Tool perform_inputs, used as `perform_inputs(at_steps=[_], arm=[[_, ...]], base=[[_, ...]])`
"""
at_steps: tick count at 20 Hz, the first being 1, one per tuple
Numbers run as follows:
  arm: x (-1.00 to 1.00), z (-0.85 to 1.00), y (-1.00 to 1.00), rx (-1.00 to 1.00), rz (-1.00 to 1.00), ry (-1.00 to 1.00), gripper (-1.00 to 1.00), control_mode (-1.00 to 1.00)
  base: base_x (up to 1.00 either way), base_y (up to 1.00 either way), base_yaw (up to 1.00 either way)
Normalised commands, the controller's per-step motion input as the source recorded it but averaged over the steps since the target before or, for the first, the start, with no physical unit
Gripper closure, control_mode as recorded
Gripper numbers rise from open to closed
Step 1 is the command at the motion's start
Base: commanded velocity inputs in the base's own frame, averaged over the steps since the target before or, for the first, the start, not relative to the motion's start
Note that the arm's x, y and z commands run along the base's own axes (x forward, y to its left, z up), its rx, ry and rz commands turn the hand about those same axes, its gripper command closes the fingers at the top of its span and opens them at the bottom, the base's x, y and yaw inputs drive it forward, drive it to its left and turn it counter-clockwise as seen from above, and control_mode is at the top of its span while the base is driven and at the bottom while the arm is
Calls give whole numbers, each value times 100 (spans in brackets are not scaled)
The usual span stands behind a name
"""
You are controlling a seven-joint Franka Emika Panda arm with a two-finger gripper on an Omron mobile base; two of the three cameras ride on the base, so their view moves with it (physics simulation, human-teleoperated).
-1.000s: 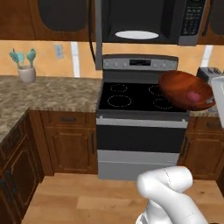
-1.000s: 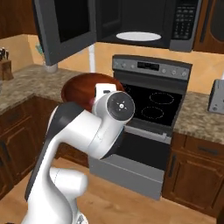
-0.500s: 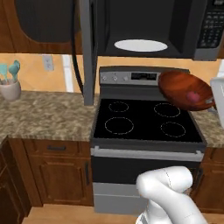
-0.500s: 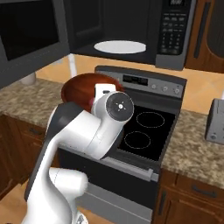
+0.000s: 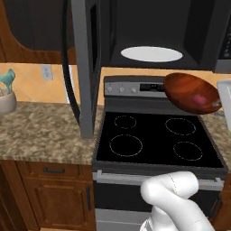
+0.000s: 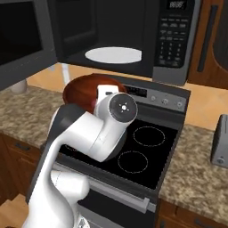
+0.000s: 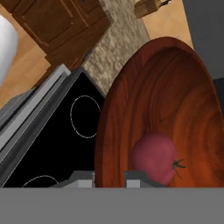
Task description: Pick the tomato from the sink and place it in the bowl. Then pick the bowl and place it in the microwave. Then close the microwave door and press the start button.
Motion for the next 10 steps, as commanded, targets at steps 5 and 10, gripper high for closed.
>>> perform_inputs(at_steps=[5,10], arm=[[0,0,0,0,0,0,100,100],[0,0,0,0,0,0,100,100]], base=[[0,0,44],[-1,-13,49]])
